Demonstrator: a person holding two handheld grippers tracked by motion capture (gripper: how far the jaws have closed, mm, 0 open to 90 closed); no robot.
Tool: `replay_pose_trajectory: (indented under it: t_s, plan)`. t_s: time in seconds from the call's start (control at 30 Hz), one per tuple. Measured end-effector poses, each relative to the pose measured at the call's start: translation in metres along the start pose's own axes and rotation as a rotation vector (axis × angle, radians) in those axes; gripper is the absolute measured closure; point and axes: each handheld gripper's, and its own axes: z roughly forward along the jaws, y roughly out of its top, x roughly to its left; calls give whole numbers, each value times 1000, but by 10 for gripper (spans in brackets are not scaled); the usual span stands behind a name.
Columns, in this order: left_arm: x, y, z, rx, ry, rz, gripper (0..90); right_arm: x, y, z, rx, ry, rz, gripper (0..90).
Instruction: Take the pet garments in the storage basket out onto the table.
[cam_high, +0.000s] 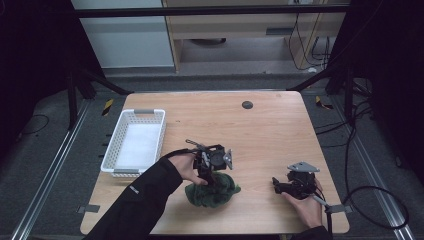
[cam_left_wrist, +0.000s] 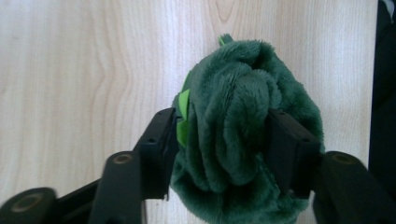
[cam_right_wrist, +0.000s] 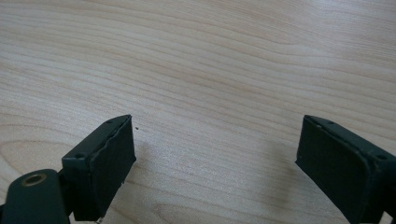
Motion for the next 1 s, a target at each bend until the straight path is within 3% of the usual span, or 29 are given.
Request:
replay_pose_trajectory:
  t_s: [0.17,0.37,0.83,0.93,1.0]
  plan:
    - [2,-10,-17,-83,37,-47,367,0,0,0,1,-1,2,113]
    - [3,-28,-30,-209,76,-155,315,0,0,0,-1,0,3,112]
    - [-19,-81,-43,-475,335,-482,325,0,0,-1,-6,-2,11,111]
    - [-26,-96,-42,-549,359,-543,302,0,0,-1,-6,-2,9,111]
    - [-31,-104,-40,-572,395,-572,293,0,0,-1,-6,-2,7,111]
